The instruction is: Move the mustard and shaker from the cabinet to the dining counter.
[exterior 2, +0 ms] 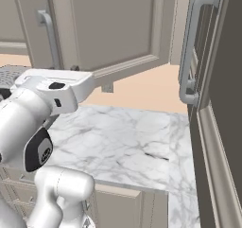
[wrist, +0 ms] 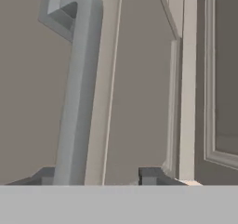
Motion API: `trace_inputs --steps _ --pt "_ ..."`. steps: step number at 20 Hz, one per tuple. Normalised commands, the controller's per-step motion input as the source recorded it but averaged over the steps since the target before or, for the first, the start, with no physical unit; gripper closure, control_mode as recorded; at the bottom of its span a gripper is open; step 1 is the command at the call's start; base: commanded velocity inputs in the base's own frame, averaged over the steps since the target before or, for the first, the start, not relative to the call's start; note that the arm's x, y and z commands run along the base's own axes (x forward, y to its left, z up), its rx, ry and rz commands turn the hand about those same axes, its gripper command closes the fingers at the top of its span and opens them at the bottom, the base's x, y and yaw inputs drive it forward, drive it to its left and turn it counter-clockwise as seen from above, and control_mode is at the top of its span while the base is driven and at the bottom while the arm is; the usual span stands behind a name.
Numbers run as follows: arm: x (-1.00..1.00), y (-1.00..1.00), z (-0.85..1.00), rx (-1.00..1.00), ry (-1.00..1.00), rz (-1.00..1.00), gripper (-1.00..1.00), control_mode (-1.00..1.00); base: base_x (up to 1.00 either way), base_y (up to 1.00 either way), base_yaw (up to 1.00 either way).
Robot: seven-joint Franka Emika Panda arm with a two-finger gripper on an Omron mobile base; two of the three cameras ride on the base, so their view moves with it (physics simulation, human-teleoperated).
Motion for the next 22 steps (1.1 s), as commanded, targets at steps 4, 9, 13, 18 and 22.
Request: trace_inputs --steps 4,9,13,18,22 --pt "-0.99 0.69 0.0 -0.02 0.0 -0.04 -1.0 -1.0 0.0 0.0 0.0" --pt "-0.5 1.0 0.06 -0.06 0.0 0.0 -1.0 -1.0 0.0 0.0 0.0" --pt "0.05 0.84 0.02 -0.02 0.0 -0.03 -1.0 -1.0 0.0 0.0 0.0" --pt "0.79 0.29 -0.02 0.0 0.0 -0.32 -1.0 -1.0 0.0 0.0 0.0" --pt "0.69 0.06 -0.13 0.0 -0.01 -0.6 -1.0 -1.0 0.0 0.0 0.0"
